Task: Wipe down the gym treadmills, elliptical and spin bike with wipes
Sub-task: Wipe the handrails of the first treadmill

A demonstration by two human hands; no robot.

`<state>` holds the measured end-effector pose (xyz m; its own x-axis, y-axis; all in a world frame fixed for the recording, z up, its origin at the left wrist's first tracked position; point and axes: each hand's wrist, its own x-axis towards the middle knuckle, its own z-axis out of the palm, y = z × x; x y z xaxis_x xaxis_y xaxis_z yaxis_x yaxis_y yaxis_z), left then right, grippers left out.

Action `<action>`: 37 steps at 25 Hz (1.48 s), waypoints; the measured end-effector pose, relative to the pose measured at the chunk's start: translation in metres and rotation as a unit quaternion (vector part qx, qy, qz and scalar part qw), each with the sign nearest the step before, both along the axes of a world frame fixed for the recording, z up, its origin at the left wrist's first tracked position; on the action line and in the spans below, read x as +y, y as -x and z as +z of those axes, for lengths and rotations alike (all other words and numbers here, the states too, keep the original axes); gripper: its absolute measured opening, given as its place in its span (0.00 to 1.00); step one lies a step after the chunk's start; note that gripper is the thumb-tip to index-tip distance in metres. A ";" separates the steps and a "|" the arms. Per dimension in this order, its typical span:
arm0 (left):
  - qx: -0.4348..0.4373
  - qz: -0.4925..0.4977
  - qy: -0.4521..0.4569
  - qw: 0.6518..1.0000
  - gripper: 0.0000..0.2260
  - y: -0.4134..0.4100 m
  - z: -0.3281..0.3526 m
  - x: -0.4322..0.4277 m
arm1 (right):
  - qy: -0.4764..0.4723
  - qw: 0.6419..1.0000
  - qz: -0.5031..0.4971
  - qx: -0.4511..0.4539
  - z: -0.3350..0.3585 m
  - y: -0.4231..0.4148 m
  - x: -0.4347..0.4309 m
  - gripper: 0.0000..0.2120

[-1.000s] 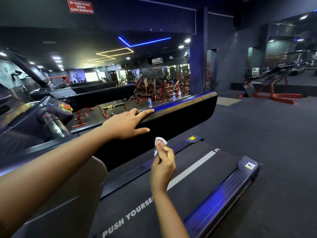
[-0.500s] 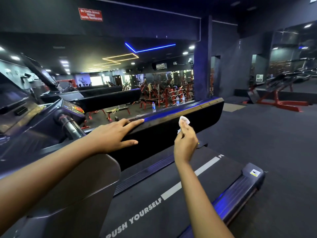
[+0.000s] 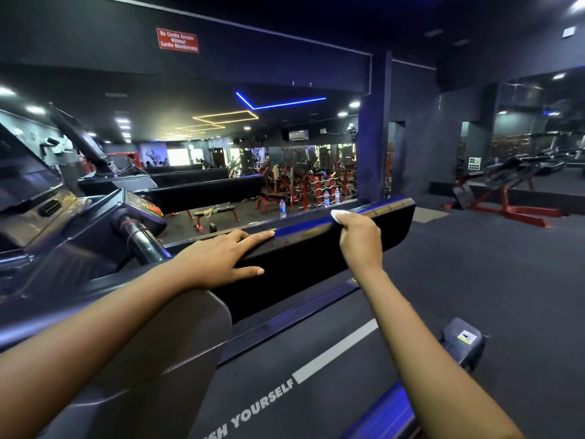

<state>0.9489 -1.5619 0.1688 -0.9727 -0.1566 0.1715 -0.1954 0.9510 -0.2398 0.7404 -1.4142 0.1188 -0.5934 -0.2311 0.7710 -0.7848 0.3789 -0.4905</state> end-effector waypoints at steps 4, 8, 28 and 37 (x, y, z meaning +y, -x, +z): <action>0.013 0.012 -0.037 0.999 0.31 -0.016 0.004 -0.004 | -0.064 0.995 -0.036 0.073 -0.009 -0.038 -0.018 0.21; 0.029 -0.012 -0.027 0.999 0.43 -0.045 0.000 -0.009 | 0.002 0.990 -0.011 0.143 -0.024 -0.095 -0.036 0.24; 0.105 -0.010 0.063 0.992 0.40 -0.071 -0.015 -0.020 | 0.169 0.981 0.041 0.090 -0.085 -0.176 -0.064 0.17; 0.084 -0.003 0.070 0.994 0.31 -0.069 -0.014 -0.021 | 0.246 0.966 -0.026 -0.081 -0.101 -0.090 -0.034 0.20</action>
